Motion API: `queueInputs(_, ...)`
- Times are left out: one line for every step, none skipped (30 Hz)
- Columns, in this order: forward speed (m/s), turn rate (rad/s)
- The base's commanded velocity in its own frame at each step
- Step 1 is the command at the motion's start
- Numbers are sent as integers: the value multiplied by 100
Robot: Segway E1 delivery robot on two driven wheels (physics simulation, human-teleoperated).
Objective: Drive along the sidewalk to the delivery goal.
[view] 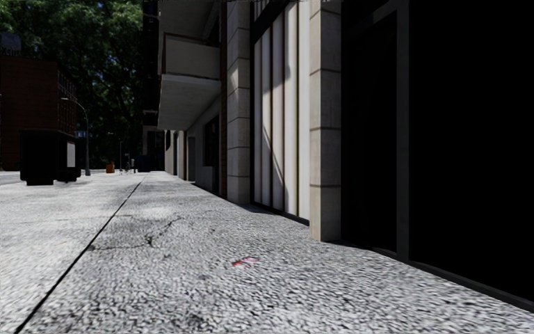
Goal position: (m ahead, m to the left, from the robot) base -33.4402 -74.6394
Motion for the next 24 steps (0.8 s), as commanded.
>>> queueInputs(0, -62)
queueInputs(0, -63)
queueInputs(0, -63)
queueInputs(0, -64)
queueInputs(0, -65)
queueInputs(0, -65)
queueInputs(0, -65)
queueInputs(0, -65)
queueInputs(0, -65)
queueInputs(0, -65)
queueInputs(0, -65)
queueInputs(0, -65)
queueInputs(0, -68)
queueInputs(0, -86)
queueInputs(0, -86)
queueInputs(0, -108)
queueInputs(0, -115)
queueInputs(0, -117)
queueInputs(0, -117)
queueInputs(0, -117)
queueInputs(0, -117)
queueInputs(0, -117)
queueInputs(0, -117)
queueInputs(0, -117)
